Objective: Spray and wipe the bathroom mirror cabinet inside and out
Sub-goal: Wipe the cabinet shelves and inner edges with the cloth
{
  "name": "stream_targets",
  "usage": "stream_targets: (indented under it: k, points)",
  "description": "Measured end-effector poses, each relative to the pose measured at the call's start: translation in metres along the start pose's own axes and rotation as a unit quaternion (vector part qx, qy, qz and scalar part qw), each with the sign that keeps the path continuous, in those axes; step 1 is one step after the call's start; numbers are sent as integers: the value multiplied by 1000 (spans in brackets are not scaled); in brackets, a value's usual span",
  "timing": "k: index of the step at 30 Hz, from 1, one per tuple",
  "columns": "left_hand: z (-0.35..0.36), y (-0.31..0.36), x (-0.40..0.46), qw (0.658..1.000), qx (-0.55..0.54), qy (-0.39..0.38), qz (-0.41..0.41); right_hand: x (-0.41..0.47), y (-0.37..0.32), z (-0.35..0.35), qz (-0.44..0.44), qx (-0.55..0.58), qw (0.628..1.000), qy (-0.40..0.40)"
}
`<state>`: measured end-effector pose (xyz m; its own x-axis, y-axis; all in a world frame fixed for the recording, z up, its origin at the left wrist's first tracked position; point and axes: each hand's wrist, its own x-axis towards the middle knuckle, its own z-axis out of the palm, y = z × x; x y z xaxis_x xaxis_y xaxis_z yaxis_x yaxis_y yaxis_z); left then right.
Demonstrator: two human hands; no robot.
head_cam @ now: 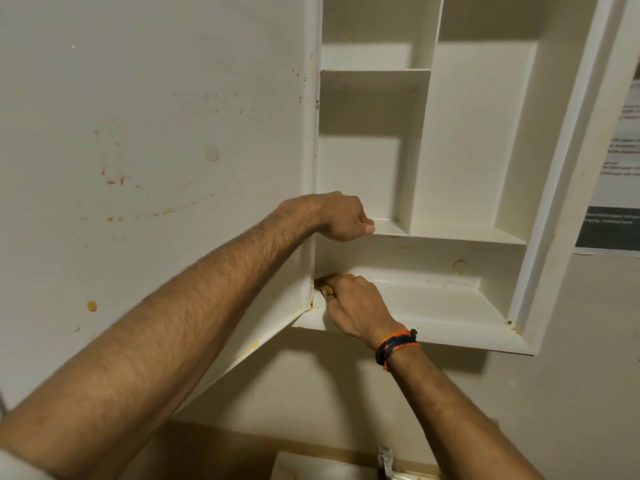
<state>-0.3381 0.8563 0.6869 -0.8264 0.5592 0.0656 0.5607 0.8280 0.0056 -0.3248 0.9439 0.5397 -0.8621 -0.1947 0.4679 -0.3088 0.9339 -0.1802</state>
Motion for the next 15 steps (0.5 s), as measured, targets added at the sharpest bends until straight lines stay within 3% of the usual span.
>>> stream_targets:
  k: [4,10,15]
  points:
    - [1,-1,3,1000,-5,2,-2,-22,-3,1,-41,23,999,25]
    - [1,0,2,1000,5,11,1,5,-9,-11,-17,34,998,-52]
    - [5,-1,2,1000,-3,25,1,-15,-5,-7,-60,24,998,-15]
